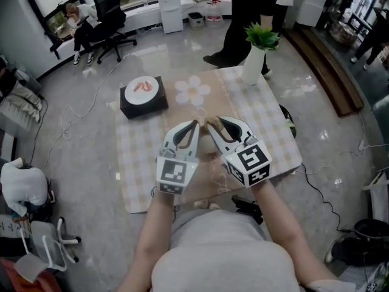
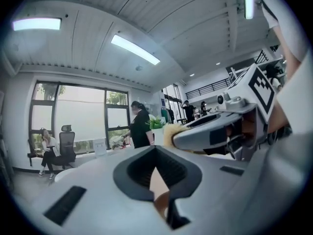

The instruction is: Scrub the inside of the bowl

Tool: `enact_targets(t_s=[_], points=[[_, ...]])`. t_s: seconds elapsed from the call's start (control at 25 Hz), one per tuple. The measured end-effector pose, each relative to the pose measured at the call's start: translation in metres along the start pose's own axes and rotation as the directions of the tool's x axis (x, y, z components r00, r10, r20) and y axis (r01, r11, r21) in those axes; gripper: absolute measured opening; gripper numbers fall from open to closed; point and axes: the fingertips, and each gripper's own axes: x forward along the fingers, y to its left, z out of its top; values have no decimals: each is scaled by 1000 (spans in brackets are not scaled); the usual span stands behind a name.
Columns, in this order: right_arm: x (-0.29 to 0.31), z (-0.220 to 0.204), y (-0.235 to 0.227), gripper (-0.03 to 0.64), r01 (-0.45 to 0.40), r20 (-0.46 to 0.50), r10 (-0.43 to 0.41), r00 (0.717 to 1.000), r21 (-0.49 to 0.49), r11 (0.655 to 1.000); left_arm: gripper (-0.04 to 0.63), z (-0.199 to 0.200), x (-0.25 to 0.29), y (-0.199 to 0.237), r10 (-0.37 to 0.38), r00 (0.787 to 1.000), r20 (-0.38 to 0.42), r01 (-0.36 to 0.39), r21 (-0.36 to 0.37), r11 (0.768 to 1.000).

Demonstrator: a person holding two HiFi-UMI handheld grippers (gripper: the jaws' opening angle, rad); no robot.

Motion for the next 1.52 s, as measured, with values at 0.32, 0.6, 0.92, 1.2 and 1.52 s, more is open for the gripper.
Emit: enact_targets(t_s=[0.32,0.6,0.92,1.2,1.52], points=[[-5,17,-3,91,48,83,-48,995,9,999,9,27,3,4,43,998,48,-43,-4,999],[-13,28,-6,91,92,146,-93,985,12,996,9,40,2,6,72,995,64,-70,-30,997],[-17,44,-5,91,106,196,-105,975,8,994,9,57,-2,7,78,993,93,-77,-5,997],[-18,52,-5,91,114,210,-110,971,-4,994,9,63,-1,6,63,992,110,-62,-13,998],[-17,55,-3,89,118,207,-113,972,-12,993,9,72,-4,5,63,989,135,-64,6,998]])
